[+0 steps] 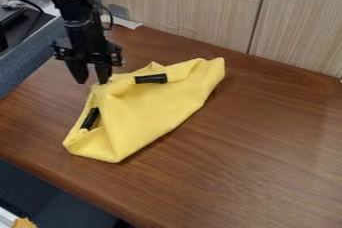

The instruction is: Fold the cloth from the bottom right to the left

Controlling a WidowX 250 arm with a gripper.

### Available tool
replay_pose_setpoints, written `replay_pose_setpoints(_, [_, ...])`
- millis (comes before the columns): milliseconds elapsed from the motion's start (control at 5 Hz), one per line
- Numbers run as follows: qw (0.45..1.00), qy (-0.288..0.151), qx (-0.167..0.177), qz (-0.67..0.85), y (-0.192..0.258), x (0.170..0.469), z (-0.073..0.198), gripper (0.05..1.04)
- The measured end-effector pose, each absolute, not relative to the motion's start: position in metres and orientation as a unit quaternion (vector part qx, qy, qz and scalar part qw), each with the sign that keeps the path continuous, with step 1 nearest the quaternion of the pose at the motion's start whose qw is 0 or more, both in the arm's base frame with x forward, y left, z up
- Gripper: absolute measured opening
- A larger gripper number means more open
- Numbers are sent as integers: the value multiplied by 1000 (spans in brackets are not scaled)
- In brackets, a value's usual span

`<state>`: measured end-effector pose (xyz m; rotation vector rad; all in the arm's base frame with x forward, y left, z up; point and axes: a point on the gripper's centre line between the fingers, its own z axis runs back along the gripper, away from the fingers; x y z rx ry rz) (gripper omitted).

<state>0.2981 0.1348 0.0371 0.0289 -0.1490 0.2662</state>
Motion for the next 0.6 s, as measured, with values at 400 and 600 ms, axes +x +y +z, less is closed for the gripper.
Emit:
replay_pose_setpoints(400, [986, -97, 23, 135, 137, 293, 67, 1006])
replay_pose_setpoints(600, [983, -120, 38, 137, 137, 287, 92, 1001])
